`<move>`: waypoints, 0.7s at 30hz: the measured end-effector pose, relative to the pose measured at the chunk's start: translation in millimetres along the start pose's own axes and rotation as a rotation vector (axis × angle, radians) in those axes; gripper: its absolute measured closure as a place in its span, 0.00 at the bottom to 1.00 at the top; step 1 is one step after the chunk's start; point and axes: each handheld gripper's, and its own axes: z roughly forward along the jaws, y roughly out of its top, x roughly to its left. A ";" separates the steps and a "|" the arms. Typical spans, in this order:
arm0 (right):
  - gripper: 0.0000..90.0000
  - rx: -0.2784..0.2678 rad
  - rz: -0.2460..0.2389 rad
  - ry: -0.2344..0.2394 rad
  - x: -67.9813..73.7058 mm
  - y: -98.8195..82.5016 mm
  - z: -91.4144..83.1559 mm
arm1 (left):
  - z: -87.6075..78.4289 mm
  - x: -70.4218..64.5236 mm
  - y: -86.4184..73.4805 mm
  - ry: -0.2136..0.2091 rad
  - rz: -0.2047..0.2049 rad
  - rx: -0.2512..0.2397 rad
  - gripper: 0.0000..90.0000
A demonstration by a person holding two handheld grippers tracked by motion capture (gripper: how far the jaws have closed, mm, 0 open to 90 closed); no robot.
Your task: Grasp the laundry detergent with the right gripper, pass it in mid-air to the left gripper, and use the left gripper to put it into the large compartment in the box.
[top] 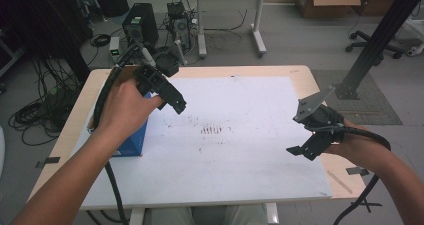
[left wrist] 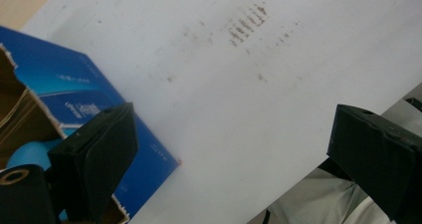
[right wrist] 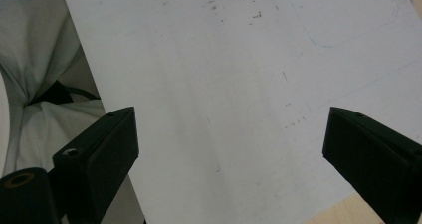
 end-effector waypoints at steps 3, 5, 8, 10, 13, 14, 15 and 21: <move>0.08 0.001 0.005 0.001 -1.4 1.0 1.5 | 6.4 -8.9 3.6 -0.006 0.047 0.012 0.07; 0.08 0.001 0.012 0.002 -2.5 1.6 2.5 | 10.8 -14.9 5.8 -0.012 0.069 0.017 0.07; 0.08 0.004 0.018 0.004 -3.5 2.7 4.0 | 16.1 -23.1 9.2 -0.024 0.111 0.020 0.07; 0.08 0.005 0.023 0.003 -3.7 3.4 4.5 | 18.7 -28.0 11.8 -0.031 0.139 0.022 0.07; 0.08 0.005 0.029 0.000 -4.8 4.5 4.3 | 21.5 -33.4 16.2 -0.043 0.175 0.017 0.07; 0.08 0.004 0.031 0.000 -5.1 4.9 4.1 | 22.3 -34.3 17.9 -0.045 0.191 0.016 0.07; 0.08 0.005 0.032 0.000 -5.3 5.3 3.9 | 23.5 -35.5 19.3 -0.049 0.197 0.015 0.08; 0.08 0.007 0.039 -0.001 -9.1 7.8 3.9 | 33.0 -36.9 25.8 -0.065 0.248 0.025 0.08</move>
